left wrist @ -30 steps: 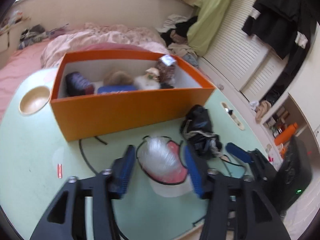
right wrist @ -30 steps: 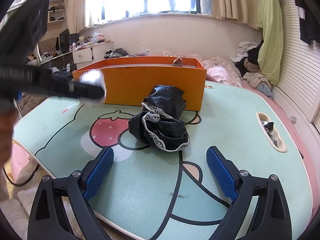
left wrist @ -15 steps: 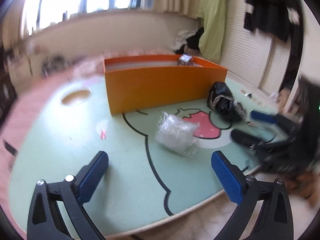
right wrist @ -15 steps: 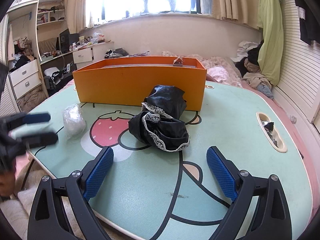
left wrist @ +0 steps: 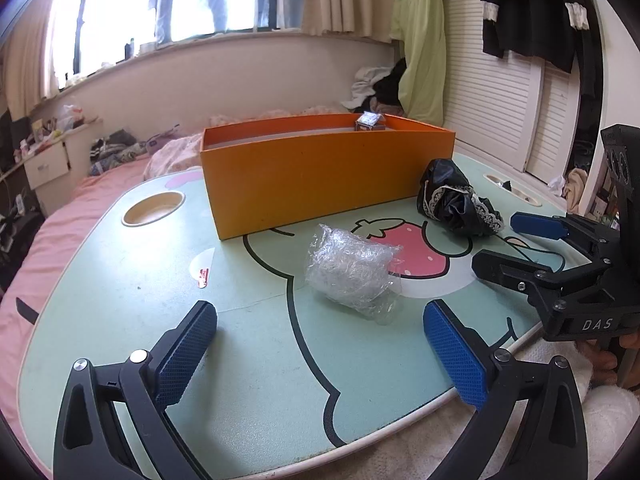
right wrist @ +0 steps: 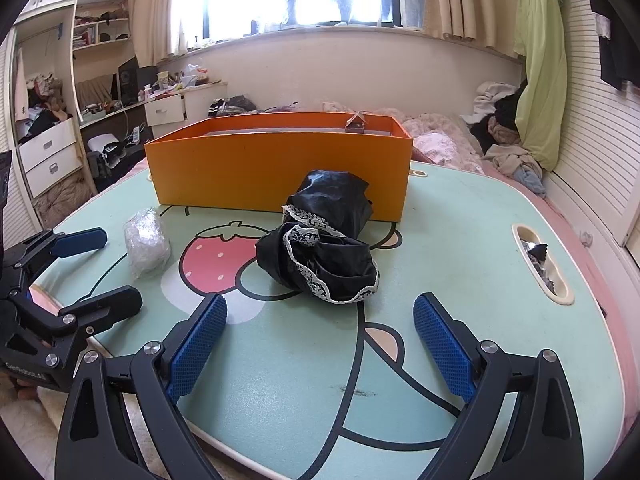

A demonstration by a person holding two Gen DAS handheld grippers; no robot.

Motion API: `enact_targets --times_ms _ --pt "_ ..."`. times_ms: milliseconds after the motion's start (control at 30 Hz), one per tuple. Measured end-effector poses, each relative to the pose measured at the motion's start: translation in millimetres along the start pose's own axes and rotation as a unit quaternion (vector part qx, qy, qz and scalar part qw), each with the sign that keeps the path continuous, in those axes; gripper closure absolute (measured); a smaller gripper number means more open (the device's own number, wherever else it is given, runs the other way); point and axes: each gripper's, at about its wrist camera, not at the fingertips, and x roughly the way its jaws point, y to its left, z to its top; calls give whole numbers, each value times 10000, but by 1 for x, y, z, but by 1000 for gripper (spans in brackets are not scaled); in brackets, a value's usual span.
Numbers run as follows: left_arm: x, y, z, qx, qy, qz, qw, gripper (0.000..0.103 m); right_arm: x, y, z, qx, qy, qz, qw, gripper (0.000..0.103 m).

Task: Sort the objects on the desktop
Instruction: 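Grasp the brown drink carton in the box with the right gripper, set it beside the cloth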

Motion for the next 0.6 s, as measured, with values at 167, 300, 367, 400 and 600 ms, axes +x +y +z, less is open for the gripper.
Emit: enact_targets --times_ms 167,300,367,400,600 --pt "-1 -1 -2 6 -5 -8 10000 0 -27 -12 28 80 -651 180 9977 9" --pt "-1 -1 -2 3 -5 -2 10000 0 -22 -29 95 259 -772 182 9965 26" --pt "-1 -1 -2 4 -5 -2 10000 0 5 -36 129 350 -316 314 9984 50" --pt "-1 -1 -2 5 -5 -1 10000 0 18 -38 139 381 -91 345 9986 53" --pt "-1 -2 -3 5 -5 -5 10000 0 110 -36 166 434 1091 -6 9931 55"
